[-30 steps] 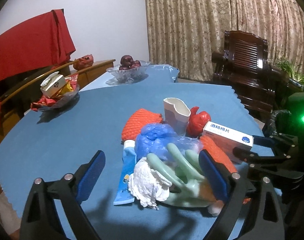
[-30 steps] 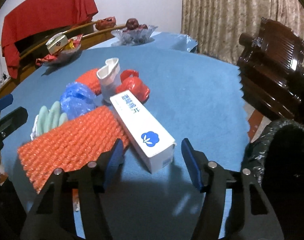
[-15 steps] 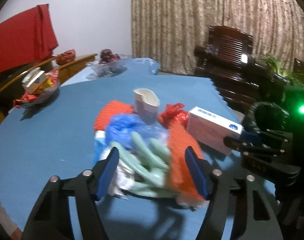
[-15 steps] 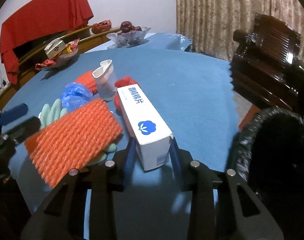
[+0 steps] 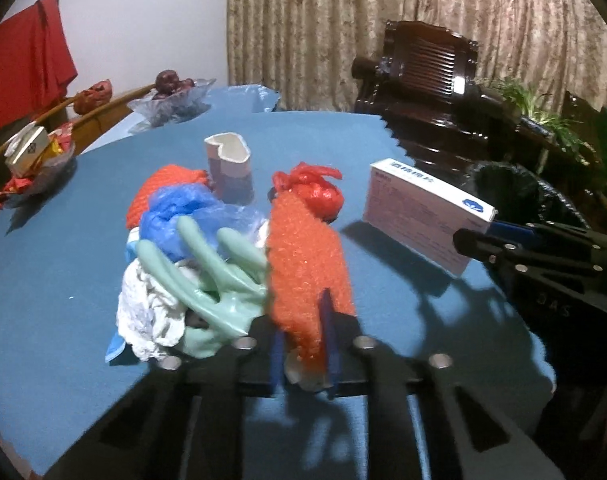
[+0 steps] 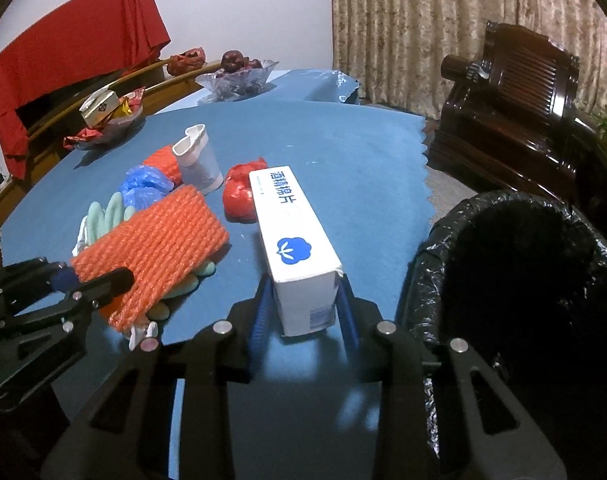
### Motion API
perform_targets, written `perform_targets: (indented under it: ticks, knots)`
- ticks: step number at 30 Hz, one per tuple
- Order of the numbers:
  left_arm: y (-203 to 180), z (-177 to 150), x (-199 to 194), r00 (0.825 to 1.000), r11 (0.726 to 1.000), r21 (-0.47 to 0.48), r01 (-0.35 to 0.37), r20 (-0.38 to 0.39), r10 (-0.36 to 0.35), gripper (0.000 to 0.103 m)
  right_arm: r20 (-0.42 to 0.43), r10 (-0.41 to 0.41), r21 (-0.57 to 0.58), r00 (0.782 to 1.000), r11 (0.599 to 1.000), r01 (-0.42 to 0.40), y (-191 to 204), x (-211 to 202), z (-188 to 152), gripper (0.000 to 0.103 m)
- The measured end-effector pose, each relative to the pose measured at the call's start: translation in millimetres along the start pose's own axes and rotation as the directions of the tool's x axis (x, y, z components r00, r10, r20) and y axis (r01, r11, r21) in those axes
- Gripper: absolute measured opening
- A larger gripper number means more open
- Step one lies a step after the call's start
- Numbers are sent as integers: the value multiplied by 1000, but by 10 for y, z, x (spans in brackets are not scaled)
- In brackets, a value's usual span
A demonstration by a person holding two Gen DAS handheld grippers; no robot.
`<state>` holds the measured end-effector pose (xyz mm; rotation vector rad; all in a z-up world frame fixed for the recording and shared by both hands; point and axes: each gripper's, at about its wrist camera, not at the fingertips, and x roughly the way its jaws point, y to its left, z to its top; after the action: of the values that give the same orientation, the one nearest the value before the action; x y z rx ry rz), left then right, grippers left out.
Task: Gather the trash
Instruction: 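Carry the orange mesh and white box over the bin and release both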
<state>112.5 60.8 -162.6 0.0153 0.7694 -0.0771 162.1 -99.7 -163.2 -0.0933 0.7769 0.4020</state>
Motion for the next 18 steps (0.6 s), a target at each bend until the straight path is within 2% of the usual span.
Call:
perform_targets:
  ticks: [3,8,15,18]
  knots:
    - [-1,44,-69,1000,1000,-6,4,17,-3,12,19,5,0,1000,1000,-5,21,-81,37,30]
    - [-31,195,-288,995,1000,4,-4,98,3,12,61,0,10,998,1000,0,-4,-262,117,30]
    - [-280,403,-485,986,998,50,48,158,-56,11,136,-55,47,989,998,49,-244,-668,205,30]
    - [-466,468,-463,982,993,78,88,159,-99,11,150,-109,74,983,992,99,-447,-865,164,30]
